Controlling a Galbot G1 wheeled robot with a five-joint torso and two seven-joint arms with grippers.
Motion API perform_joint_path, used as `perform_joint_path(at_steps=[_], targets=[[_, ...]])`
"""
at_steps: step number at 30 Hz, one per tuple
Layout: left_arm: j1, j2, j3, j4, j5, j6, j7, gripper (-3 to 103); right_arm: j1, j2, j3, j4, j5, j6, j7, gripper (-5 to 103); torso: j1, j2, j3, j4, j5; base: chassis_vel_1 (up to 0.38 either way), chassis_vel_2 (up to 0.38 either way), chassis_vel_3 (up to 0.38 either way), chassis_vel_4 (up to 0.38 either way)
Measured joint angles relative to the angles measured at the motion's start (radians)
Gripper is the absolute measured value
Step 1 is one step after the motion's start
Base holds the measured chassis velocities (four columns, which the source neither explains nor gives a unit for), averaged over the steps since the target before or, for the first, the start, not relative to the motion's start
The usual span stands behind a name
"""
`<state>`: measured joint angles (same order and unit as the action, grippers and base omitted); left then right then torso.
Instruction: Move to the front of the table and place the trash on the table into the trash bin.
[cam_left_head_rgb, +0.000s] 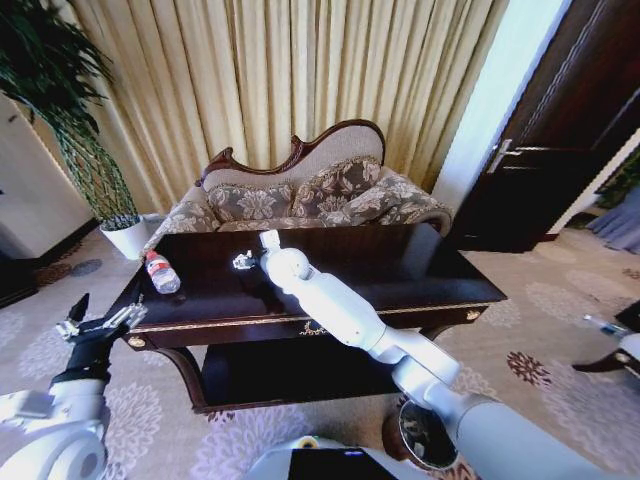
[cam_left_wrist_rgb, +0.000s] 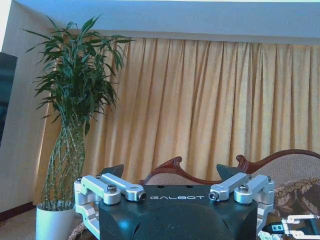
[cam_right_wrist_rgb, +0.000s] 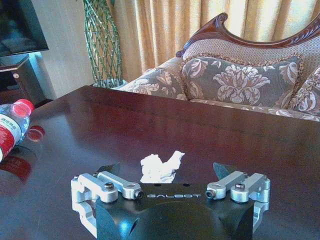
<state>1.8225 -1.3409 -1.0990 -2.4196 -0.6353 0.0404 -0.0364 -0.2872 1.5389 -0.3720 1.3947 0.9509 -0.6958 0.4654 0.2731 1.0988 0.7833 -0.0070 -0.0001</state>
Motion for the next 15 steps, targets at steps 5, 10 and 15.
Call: perform_joint_path(at_steps=[5, 10, 15], targets=[[0.000, 0.000, -0.004, 0.002, -0.001, -0.004, 0.001, 100, 0.000, 0.005, -0.006, -0.008, -0.007, 0.001, 0.000, 103, 0.000, 0.000, 0.000, 0.0000, 0.0000, 0.000, 0.000, 0.000, 0.000], [0.002, 0.000, -0.011, 0.003, -0.006, -0.010, 0.003, 100, 0.000, 0.008, -0.015, -0.025, -0.033, 0.012, -0.014, 84, 0.000, 0.000, 0.000, 0.0000, 0.0000, 0.000, 0.000, 0.000, 0.000], [0.002, -0.001, -0.012, 0.004, -0.006, -0.013, 0.007, 100, -0.001, 0.006, -0.021, -0.026, -0.050, 0.019, -0.020, 68, 0.000, 0.000, 0.000, 0.0000, 0.0001, 0.000, 0.000, 0.000, 0.000]])
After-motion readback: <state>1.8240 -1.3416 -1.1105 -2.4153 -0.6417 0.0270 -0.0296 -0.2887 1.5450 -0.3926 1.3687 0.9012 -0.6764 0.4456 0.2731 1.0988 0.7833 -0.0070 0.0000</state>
